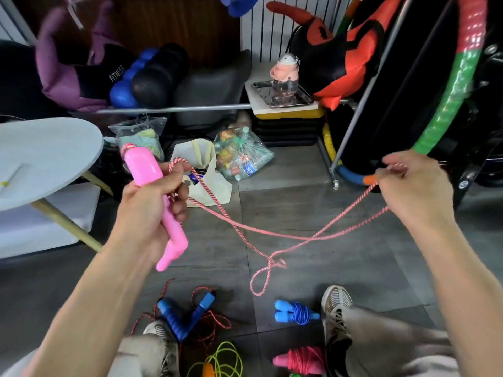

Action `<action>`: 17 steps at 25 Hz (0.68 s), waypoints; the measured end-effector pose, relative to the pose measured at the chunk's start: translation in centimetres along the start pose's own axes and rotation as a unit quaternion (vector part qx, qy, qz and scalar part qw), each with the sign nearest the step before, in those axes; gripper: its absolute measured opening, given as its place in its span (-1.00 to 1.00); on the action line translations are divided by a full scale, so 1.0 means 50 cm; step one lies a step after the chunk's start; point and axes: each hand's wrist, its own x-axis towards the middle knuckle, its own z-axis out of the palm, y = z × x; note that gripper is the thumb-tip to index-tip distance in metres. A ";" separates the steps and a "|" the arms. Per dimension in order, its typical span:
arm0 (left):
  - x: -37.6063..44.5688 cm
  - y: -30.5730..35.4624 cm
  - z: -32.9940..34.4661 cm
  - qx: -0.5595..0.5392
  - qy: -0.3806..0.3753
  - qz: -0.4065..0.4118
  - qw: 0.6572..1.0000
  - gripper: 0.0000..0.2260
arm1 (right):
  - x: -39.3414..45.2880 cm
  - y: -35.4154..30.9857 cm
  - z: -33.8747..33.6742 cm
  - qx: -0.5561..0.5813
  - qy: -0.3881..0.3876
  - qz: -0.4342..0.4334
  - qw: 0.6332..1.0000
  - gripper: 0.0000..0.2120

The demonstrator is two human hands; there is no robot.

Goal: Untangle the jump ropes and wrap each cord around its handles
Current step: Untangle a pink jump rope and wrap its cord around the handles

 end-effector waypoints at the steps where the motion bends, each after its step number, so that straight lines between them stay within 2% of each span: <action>1: -0.002 0.000 0.000 0.012 -0.013 0.008 1.000 -0.89 | -0.002 0.004 0.002 -0.117 -0.056 -0.007 0.992 -0.76; 3: -0.011 0.001 0.001 0.052 -0.064 0.010 0.997 -0.91 | -0.024 0.006 0.023 -0.288 -0.170 -0.016 0.942 -0.67; 4: -0.018 -0.001 0.005 0.065 -0.110 0.000 0.992 -0.94 | -0.042 0.002 0.040 -0.315 -0.202 -0.045 0.926 -0.57; 5: -0.025 -0.004 0.011 0.075 -0.160 -0.013 0.984 -0.91 | -0.060 -0.004 0.058 -0.285 -0.232 -0.099 0.925 -0.48; 7: -0.042 -0.012 0.025 0.090 -0.237 -0.041 0.966 -0.86 | -0.112 -0.044 0.085 -0.068 -0.341 -0.181 0.920 -0.36; 9: -0.057 -0.021 0.043 0.087 -0.258 -0.056 0.961 -0.88 | -0.164 -0.084 0.109 0.151 -0.479 -0.173 0.847 -0.40; 10: -0.061 -0.025 0.051 0.088 -0.250 -0.054 0.963 -0.88 | -0.183 -0.097 0.120 0.195 -0.512 -0.172 0.819 -0.56; 11: -0.060 -0.027 0.057 0.095 -0.234 -0.046 0.966 -0.88 | -0.195 -0.106 0.125 0.194 -0.514 -0.173 0.818 -0.77; 12: -0.055 -0.028 0.060 0.102 -0.205 -0.033 0.973 -0.87 | -0.195 -0.109 0.127 0.195 -0.500 -0.160 0.829 -0.89; 13: -0.048 -0.027 0.059 0.102 -0.164 -0.023 0.981 -0.86 | -0.188 -0.108 0.125 0.205 -0.474 -0.133 0.846 -0.83; 15: -0.024 -0.023 0.047 0.078 -0.067 0.004 0.995 -0.89 | -0.158 -0.103 0.110 0.292 -0.401 -0.020 0.868 -0.78; 17: 0.000 -0.010 0.024 0.041 0.029 0.039 0.998 -0.95 | -0.115 -0.096 0.087 0.422 -0.284 0.116 0.853 -0.78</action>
